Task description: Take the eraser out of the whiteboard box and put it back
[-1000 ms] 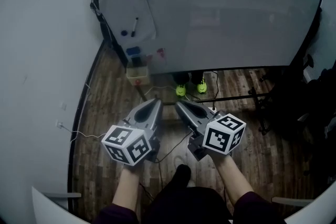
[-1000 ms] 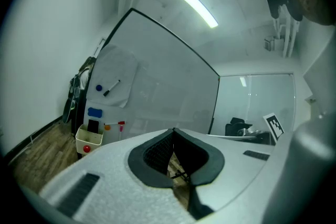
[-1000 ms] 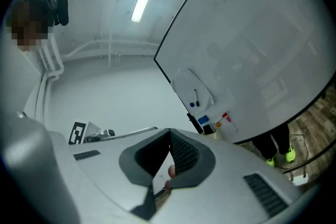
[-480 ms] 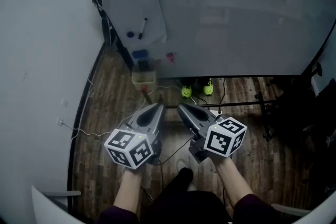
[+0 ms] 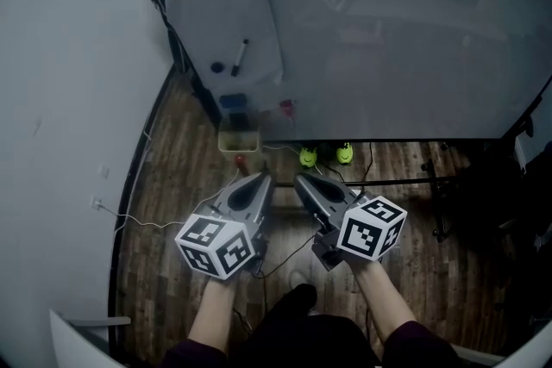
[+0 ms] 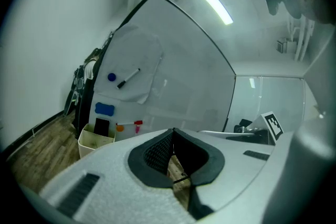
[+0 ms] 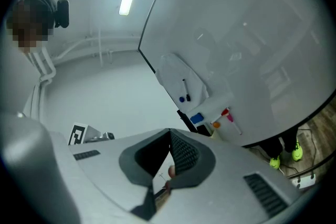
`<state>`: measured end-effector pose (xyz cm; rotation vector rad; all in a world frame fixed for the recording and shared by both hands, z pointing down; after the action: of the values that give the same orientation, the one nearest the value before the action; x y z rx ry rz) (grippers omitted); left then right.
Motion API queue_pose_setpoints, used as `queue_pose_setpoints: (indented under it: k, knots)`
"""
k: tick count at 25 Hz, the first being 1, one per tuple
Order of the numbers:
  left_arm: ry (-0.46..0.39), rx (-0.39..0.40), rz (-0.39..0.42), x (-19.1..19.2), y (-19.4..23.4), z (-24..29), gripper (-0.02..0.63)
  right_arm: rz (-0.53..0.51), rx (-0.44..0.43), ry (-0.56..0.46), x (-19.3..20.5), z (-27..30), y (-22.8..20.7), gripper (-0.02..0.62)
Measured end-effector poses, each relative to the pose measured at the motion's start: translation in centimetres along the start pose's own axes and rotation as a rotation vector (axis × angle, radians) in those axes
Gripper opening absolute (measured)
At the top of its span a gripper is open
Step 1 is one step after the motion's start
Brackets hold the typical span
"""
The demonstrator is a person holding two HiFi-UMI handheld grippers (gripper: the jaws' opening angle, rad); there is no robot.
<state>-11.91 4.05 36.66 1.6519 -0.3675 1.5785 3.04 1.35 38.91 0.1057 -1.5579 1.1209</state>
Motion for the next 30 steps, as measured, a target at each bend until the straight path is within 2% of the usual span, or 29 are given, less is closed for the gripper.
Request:
queue_pose_setpoints:
  k: [11, 19, 30]
  knots:
    - [0.016, -0.005, -0.018, -2.1, 3.3, 1.0, 0.006, -0.005, 0.017, 0.020, -2.0, 3.5, -0.2, 0.003]
    - [0.017, -0.017, -0.031, -2.1, 4.9, 2.4, 0.006, -0.017, 0.006, 0.039, -2.8, 5.3, -1.2, 0.004]
    - [-0.011, -0.146, -0.056, -2.6, 7.6, 4.8, 0.006, -0.016, -0.103, 0.119, -4.5, 9.8, -3.8, 0.003]
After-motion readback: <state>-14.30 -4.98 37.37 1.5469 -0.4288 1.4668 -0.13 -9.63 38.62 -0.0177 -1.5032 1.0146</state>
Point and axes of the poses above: the fingertips, and each gripper's own axes: z forward along the fingers, y to its left, x out of its underside, the point moved 7 cm from there along -z, backward along the fingers, and after that the axes turned 14 degrees about x, right-handed, at the moved point
